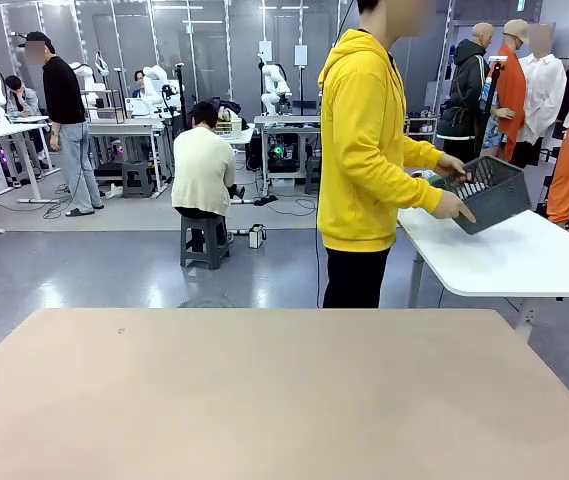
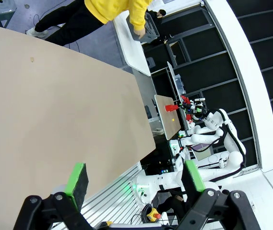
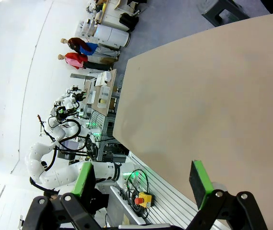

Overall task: Fold the towels and place them in the basket.
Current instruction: When a person lays out a Towel with hook on the table, fold it in half twice.

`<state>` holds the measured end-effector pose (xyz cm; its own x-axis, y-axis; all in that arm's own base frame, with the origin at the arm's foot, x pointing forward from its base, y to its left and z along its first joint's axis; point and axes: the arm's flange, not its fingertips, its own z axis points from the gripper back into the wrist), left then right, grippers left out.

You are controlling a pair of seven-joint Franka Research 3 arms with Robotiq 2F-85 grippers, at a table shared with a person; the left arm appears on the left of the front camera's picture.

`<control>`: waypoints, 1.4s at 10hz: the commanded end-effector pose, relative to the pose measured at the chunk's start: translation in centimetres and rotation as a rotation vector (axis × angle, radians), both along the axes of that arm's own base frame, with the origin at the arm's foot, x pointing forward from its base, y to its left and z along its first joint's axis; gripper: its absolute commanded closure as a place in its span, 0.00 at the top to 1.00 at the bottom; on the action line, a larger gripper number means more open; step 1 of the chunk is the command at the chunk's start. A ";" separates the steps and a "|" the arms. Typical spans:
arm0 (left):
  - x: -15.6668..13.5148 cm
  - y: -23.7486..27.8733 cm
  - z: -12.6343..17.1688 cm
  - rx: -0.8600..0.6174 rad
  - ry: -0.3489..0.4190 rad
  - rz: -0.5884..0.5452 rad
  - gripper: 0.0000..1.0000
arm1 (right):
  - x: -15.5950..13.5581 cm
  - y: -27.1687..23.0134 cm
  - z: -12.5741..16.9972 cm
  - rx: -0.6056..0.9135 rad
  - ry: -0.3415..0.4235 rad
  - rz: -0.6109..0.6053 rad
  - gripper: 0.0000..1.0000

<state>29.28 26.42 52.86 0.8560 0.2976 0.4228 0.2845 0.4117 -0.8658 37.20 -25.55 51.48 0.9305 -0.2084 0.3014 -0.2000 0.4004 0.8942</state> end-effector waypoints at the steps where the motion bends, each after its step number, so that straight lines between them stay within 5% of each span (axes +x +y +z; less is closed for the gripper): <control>1: 0.0 0.1 0.3 -0.012 -0.008 -0.005 1.00 | 0.0 0.0 0.1 0.006 0.000 -0.001 1.00; 14: 0.0 0.1 0.3 -0.012 -0.008 -0.005 1.00 | 0.0 0.0 0.1 0.006 0.000 -0.001 1.00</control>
